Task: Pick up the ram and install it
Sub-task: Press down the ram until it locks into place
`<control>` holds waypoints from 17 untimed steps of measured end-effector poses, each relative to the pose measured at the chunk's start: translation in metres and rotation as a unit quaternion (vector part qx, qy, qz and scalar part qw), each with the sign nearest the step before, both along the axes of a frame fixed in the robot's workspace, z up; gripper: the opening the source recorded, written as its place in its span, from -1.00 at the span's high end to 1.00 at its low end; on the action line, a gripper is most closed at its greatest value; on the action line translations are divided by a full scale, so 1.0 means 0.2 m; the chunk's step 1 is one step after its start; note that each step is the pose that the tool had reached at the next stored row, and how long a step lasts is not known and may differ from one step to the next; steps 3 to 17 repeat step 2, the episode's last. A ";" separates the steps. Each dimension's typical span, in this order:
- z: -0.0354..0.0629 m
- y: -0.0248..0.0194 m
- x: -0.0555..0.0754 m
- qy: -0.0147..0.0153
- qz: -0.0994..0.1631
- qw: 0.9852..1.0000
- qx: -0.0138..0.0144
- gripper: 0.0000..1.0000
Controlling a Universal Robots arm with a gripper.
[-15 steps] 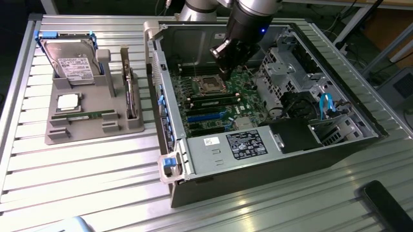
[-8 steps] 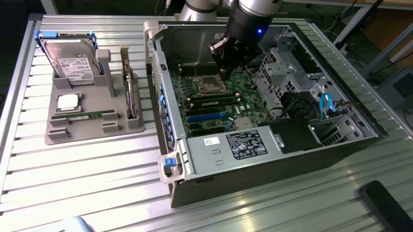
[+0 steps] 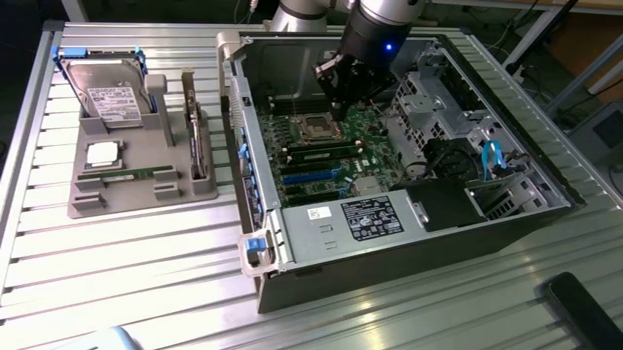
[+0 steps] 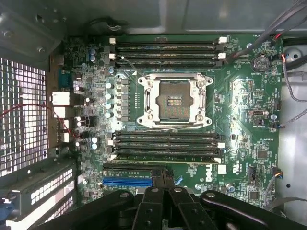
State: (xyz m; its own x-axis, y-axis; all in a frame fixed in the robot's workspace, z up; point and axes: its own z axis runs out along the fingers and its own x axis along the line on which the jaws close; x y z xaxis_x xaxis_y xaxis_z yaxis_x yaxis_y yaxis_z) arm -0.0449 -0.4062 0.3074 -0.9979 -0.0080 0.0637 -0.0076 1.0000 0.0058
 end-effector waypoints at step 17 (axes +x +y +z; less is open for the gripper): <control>0.000 0.000 0.00 0.000 0.000 1.000 0.000 0.79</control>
